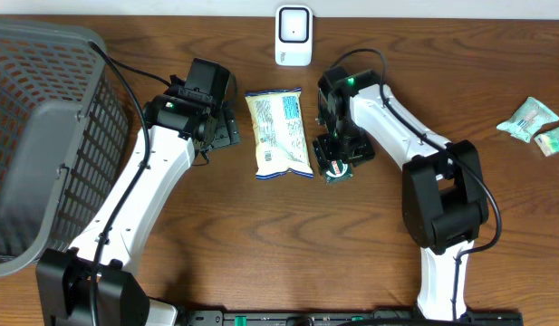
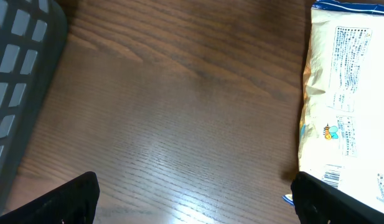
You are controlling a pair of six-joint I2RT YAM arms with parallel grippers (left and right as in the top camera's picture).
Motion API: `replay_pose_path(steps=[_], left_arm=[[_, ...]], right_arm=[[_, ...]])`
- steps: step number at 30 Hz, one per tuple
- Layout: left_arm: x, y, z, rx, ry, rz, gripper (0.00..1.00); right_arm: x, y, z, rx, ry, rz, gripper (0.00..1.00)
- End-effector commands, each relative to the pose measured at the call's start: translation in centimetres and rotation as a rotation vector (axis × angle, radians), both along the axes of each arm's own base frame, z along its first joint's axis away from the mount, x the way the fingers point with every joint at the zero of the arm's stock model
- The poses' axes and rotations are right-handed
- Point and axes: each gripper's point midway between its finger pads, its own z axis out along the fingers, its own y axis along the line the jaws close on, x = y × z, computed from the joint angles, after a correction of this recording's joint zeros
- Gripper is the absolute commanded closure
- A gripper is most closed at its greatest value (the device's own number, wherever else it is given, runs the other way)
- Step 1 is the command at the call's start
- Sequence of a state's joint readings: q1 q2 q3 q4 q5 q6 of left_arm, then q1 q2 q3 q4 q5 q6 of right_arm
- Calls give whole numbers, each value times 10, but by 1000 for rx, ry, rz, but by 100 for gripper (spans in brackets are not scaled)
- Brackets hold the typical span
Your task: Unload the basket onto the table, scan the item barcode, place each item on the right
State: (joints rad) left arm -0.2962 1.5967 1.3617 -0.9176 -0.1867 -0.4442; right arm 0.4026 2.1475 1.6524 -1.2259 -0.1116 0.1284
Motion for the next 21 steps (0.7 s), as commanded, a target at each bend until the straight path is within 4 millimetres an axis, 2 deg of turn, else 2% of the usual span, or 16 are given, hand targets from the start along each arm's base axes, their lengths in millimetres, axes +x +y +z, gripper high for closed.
replay_pose_path(steps=[1, 4, 12, 21], left_arm=[[0, 3, 5, 15, -12, 2, 2], [0, 3, 5, 15, -12, 2, 2], [0, 3, 5, 15, -12, 2, 2], [0, 3, 5, 15, -12, 2, 2]], right_arm=[[-9, -9, -11, -58, 16, 18, 22], [-11, -14, -18, -82, 14, 11, 21], [-12, -11, -29, -74, -2, 20, 23], [-10, -10, -32, -68, -16, 25, 32]])
